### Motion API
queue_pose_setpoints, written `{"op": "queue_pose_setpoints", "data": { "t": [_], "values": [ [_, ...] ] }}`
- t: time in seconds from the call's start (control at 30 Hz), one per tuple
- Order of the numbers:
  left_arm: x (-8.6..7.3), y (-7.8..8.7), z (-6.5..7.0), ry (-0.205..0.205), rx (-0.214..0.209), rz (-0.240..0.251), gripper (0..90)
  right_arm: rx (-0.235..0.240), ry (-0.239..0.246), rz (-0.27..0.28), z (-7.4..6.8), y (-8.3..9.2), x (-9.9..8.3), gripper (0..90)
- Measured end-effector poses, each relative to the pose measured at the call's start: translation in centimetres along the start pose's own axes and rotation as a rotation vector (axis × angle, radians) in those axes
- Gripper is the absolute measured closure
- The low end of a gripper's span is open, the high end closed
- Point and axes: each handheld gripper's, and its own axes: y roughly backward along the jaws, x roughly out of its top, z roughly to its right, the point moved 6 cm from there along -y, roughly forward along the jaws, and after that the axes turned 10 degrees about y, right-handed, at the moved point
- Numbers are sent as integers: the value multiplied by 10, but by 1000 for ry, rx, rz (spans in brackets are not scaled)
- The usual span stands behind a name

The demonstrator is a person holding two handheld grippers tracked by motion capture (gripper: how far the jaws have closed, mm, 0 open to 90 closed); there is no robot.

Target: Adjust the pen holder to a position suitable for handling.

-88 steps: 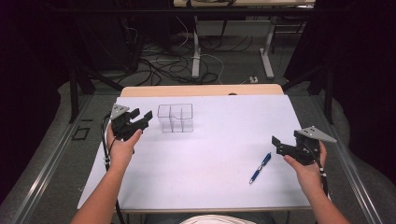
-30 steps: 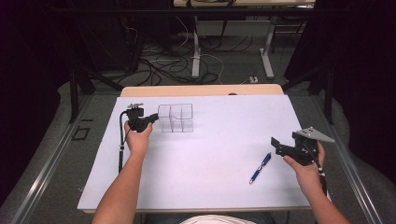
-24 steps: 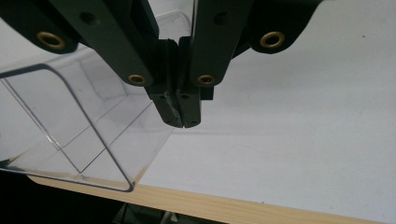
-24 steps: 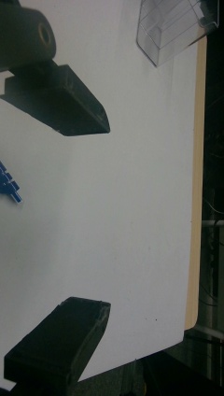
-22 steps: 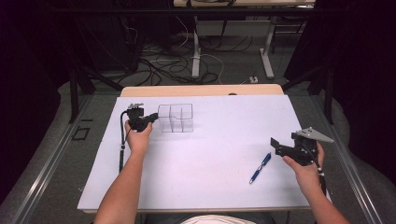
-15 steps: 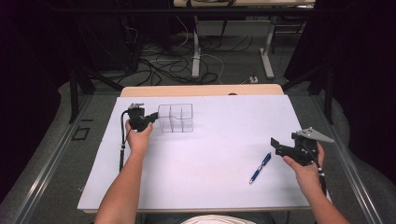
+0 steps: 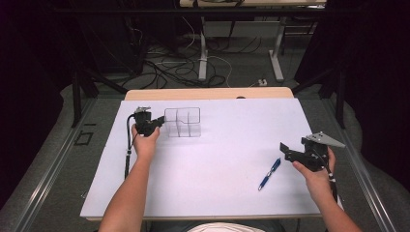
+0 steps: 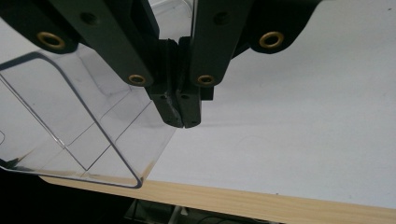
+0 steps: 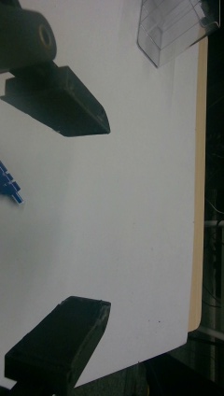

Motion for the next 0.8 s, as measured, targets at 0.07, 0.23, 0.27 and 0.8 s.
{"op": "queue_pose_setpoints", "data": {
  "t": [0.07,0.23,0.27,0.8],
  "values": [
    [-1,-1,4,-10,-2,-3,900,-2,-3,-7,0,0,0,118],
    [-4,-5,11,-19,-6,1,900,0,2,-4,0,0,0,118],
    [-4,-5,12,-23,-5,-8,900,-1,1,-5,0,0,0,118],
    [-7,-19,45,-53,-36,-29,900,1,-9,-1,-2,-1,0,119]
  ]
}}
